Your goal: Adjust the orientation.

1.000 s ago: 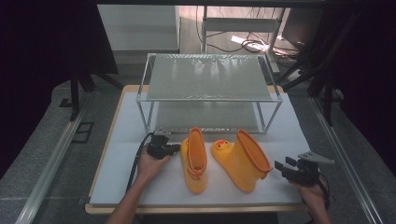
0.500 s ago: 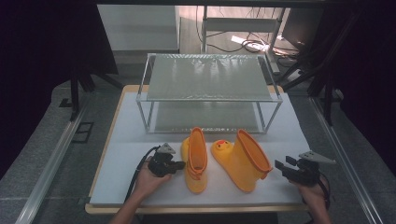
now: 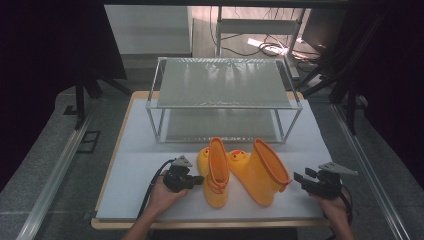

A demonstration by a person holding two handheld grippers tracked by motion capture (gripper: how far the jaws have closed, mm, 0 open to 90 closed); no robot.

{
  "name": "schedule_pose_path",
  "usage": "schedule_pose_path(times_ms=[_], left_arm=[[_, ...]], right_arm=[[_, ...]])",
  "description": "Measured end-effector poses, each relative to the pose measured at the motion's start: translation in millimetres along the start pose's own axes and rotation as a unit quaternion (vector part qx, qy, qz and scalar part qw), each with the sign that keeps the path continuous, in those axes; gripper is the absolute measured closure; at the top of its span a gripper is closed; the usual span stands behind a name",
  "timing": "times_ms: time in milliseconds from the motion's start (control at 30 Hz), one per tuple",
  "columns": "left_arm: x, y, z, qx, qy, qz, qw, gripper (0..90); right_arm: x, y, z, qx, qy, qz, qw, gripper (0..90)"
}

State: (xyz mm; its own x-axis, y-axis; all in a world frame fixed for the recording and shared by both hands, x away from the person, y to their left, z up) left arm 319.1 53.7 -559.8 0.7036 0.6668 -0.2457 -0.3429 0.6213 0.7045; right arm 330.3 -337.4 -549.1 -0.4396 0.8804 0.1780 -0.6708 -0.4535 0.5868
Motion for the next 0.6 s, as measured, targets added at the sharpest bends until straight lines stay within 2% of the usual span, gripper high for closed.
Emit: schedule_pose_path(times_ms=[67, 200, 333, 500, 600], left_arm=[[-1.4, -0.9, 0.4, 0.002, -0.005, 0.000, 1.0000, 90.0], [-18.7, -11.7, 6.3, 0.013, -0.027, -0.019, 0.9994, 90.0], [-25.0, -16.1, 8.1, 0.013, -0.031, -0.029, 0.9990, 90.0], [-24.7, -16.9, 8.6, 0.010, -0.023, -0.036, 0.9990, 90.0], [-26.0, -18.4, 9.6, 0.010, -0.025, -0.037, 0.9990, 90.0]], right_arm=[[1.0, -0.1, 0.6, -0.001, -0.001, 0.001, 1.0000, 42.5], [1.6, -0.7, 0.2, 0.002, 0.002, 0.001, 1.0000, 42.3], [-0.4, 1.1, 0.3, -0.001, -0.002, 0.000, 1.0000, 42.4], [-1.8, 2.0, 0.4, -0.002, -0.004, -0.002, 1.0000, 42.4], [0.4, 1.0, 0.7, 0.000, -0.001, 0.000, 1.0000, 42.4]])
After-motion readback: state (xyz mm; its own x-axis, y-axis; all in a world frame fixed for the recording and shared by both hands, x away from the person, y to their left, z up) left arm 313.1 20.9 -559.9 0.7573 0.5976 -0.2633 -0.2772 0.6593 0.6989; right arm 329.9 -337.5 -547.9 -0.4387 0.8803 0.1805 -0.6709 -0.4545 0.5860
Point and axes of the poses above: each handheld gripper's, and its own axes: y roughly backward along the jaws, z roughly out of its top, x roughly to its left, the point moved 7 cm from there along -y, roughly forward along the jaws, and after that the axes turned 5 degrees about z, right-handed, at the moved point
